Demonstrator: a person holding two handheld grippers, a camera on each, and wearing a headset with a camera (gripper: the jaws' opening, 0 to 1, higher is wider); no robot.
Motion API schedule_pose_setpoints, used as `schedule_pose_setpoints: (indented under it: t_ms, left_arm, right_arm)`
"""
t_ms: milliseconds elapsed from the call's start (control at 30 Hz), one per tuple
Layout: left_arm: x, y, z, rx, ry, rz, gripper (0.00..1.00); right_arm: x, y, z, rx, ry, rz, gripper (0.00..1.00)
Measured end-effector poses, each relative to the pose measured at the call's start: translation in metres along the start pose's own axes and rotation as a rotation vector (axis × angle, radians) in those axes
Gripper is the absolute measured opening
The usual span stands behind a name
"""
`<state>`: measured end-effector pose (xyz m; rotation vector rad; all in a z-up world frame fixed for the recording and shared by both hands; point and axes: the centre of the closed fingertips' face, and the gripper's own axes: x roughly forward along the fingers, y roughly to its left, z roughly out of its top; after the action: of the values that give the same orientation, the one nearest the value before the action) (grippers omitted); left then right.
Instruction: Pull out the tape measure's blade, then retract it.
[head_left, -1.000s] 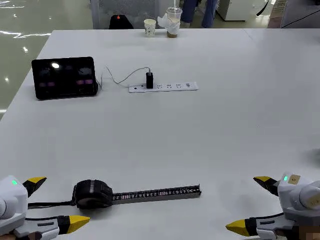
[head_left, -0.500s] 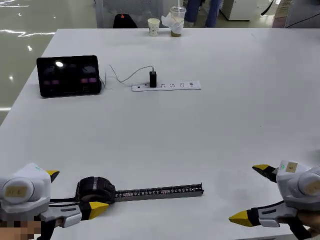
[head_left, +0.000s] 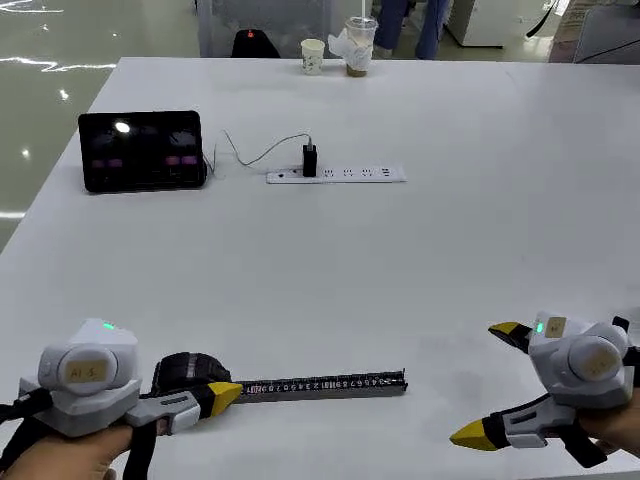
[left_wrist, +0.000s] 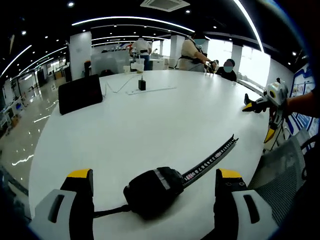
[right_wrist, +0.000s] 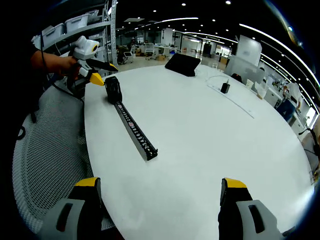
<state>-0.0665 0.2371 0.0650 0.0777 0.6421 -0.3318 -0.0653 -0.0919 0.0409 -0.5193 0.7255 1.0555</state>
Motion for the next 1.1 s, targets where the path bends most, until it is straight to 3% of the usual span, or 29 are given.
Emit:
schedule_pose_setpoints:
  t_ms: [100,233,433,500,533,567,700,733,867,1033,1100]
  left_arm:
    - [0.004,0.000,-0.003,0.022,0.009,0.033,0.99]
    - [0.009,-0.007,-0.003,-0.037,-0.003,0.029,0.99]
    - [0.013,-0.013,-0.002,-0.056,-0.016,0.059,0.99]
    - [0.015,-0.013,-0.004,-0.057,-0.027,0.074,0.98]
    - [0.016,-0.011,-0.003,-0.012,-0.045,0.103,0.98]
    - [0.016,-0.013,-0.005,-0.010,-0.043,0.105,0.97]
    - [0.017,-0.013,-0.005,-0.043,-0.072,0.130,0.98]
    - [0.019,-0.014,-0.007,-0.052,-0.063,0.128,0.98]
    - [0.021,-0.009,-0.005,-0.077,-0.091,0.175,0.97]
    - [0.023,-0.011,-0.005,-0.077,-0.141,0.180,0.99]
    - [0.023,-0.011,-0.005,-0.090,-0.139,0.181,0.99]
  right_arm:
    - [0.005,0.003,0.003,-0.011,0.008,0.016,0.99]
    - [0.012,0.009,0.007,-0.064,0.023,0.048,0.99]
    - [0.021,0.012,0.015,-0.117,0.043,0.086,0.99]
    - [0.023,0.013,0.017,-0.142,0.055,0.100,0.99]
    - [0.025,0.013,0.019,-0.154,0.061,0.111,0.99]
    - [0.026,0.012,0.020,-0.157,0.061,0.112,0.99]
    - [0.030,0.012,0.025,-0.189,0.081,0.134,0.99]
    - [0.031,0.012,0.026,-0.192,0.084,0.138,0.99]
    - [0.034,0.010,0.031,-0.222,0.099,0.149,0.99]
    - [0.038,0.010,0.034,-0.258,0.122,0.170,0.99]
    - [0.041,0.009,0.033,-0.271,0.136,0.178,0.99]
